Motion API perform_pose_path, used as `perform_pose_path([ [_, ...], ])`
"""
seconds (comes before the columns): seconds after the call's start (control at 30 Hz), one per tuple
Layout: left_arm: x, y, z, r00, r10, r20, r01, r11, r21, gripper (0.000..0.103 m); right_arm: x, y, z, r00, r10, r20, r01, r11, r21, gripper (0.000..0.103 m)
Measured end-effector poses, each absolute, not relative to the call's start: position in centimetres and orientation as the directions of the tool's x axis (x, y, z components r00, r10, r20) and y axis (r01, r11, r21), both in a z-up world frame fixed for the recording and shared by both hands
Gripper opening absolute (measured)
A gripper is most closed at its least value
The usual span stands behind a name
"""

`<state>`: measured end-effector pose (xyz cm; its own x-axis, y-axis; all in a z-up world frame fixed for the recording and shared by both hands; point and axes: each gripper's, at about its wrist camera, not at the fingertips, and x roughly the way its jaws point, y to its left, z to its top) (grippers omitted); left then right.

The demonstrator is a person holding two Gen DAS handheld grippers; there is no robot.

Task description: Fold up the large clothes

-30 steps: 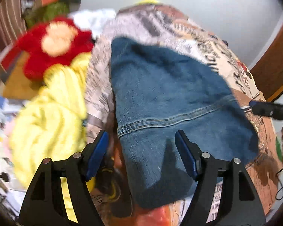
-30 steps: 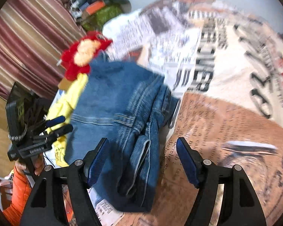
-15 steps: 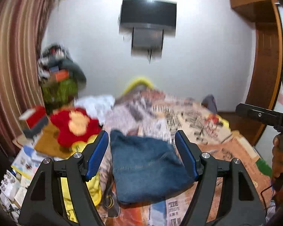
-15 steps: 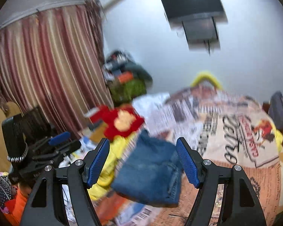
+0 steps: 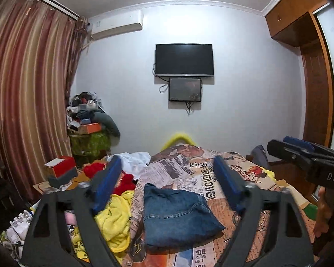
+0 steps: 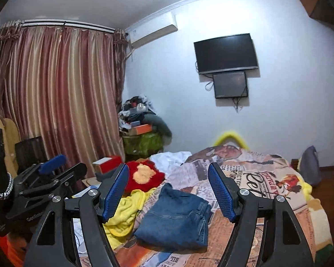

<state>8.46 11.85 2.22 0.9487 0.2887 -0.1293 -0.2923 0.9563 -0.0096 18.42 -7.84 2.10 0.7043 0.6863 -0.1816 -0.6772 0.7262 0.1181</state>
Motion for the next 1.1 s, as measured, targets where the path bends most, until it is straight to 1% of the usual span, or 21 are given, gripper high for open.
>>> perform_pose_path([
  [0.03, 8.2, 11.8, 2.0, 0.948, 0.294, -0.123, -0.298, 0.955, -0.015, 0.097, 18.3, -7.8, 1.9, 0.708, 0.681, -0.185, -0.672, 0.731, 0.118, 0.075],
  [0.1, 7.8, 11.7, 1.8, 0.945, 0.306, -0.114, -0.311, 0.950, -0.026, 0.099, 18.1, -7.9, 1.6, 0.716, 0.671, -0.193, -0.661, 0.740, 0.121, 0.086],
  [0.13, 7.7, 11.7, 1.8, 0.944, 0.309, -0.115, -0.314, 0.949, -0.028, 0.101, 17.9, -7.9, 1.4, 0.722, 0.665, -0.194, -0.655, 0.746, 0.122, 0.088],
  [0.2, 7.6, 11.8, 1.6, 0.943, 0.311, -0.120, -0.317, 0.947, -0.040, 0.102, 17.7, -8.0, 1.1, 0.742, 0.642, -0.194, -0.634, 0.765, 0.111, 0.097],
  [0.3, 7.7, 11.8, 1.3, 0.941, 0.312, -0.130, -0.319, 0.947, -0.043, 0.102, 17.6, -8.2, 1.0, 0.759, 0.623, -0.189, -0.617, 0.781, 0.098, 0.103],
  [0.43, 7.8, 11.7, 0.9, 0.940, 0.311, -0.140, -0.319, 0.947, -0.036, 0.102, 17.2, -8.4, 1.0, 0.773, 0.608, -0.179, -0.604, 0.793, 0.085, 0.103],
  [1.1, 8.3, 12.0, 0.3, 0.941, 0.297, -0.164, -0.310, 0.949, -0.060, 0.102, 17.6, -7.9, 0.7, 0.774, 0.598, -0.206, -0.596, 0.799, 0.081, 0.103],
])
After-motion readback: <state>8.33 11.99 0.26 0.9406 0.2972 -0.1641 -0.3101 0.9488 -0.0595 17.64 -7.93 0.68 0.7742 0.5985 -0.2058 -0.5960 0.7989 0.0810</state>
